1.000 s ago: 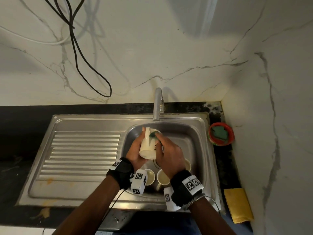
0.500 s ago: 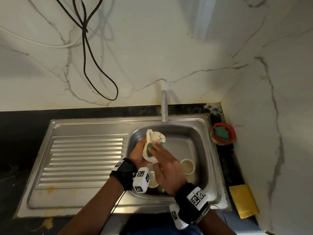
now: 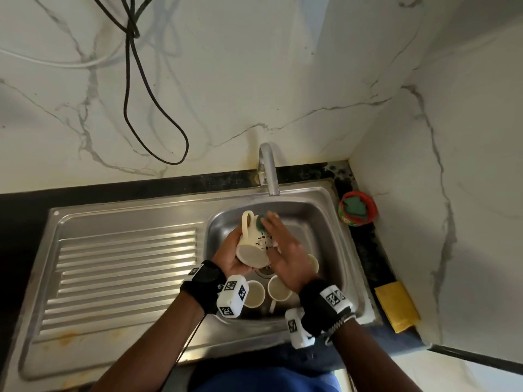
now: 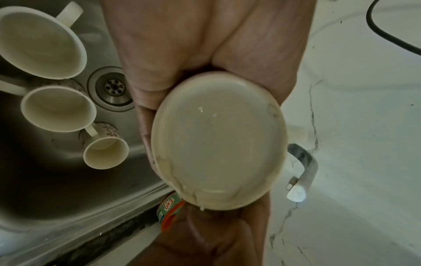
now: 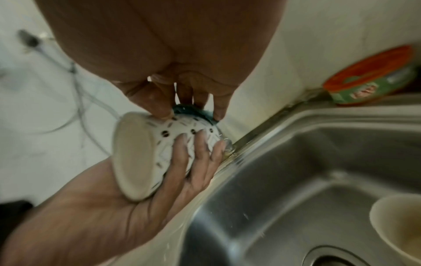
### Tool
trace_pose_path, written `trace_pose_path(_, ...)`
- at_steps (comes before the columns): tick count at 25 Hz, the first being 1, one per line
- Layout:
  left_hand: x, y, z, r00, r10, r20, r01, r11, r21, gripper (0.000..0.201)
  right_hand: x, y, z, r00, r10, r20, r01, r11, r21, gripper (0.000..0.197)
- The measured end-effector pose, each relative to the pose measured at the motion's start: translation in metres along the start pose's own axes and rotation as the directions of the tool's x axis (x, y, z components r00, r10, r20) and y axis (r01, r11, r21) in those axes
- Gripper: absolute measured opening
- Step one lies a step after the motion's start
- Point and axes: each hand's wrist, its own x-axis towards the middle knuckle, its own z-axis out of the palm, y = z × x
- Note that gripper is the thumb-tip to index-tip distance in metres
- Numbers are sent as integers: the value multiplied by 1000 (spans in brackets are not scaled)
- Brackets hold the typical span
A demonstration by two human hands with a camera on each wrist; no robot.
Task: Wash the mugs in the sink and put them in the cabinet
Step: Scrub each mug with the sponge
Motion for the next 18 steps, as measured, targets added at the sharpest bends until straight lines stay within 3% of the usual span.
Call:
trace_pose_path(2,-3,4,5,1000,-23,6,23,1000,-2,53,0,-7,-4,998,19,-62,-18,1000,20,62)
trace_pose_path(4,2,9,3,1000,4,-8,-4,1000,-7,59,-20,-23,4,985,-175,2,175,985,-15,62)
trace_pose_path(6,0,12,3,1000,19,-9,-20,1000,-9,65,-27,-25,9,966,-254,46,255,967,-10,64)
trace_pose_path(9,6,9,-1,998,-43,53,46,998,-52,63,1,-13,-3,996,41,-78,-36,997,68,59)
trace_pose_path(10,7,8,0,998,-49,43,50,998,-40,62,2,-11,-3,993,47,-109,-40,997,64,60)
trace_pose_path(13,11,7,2,1000,-22,4,22,999,-26,68,-16,-19,10,969,-245,-19,245,969,-18,55)
trace_pose_path(14,12,6,3,1000,-13,11,13,1000,-10,67,-13,-16,12,968,-251,-5,251,968,-18,54)
trace_pose_path(17,12,7,4,999,-36,19,37,999,-7,57,12,-1,0,995,33,-93,-26,997,79,56)
trace_pose_path(18,12,8,5,998,-47,30,48,999,-21,59,10,0,-1,995,38,-97,-31,997,72,57)
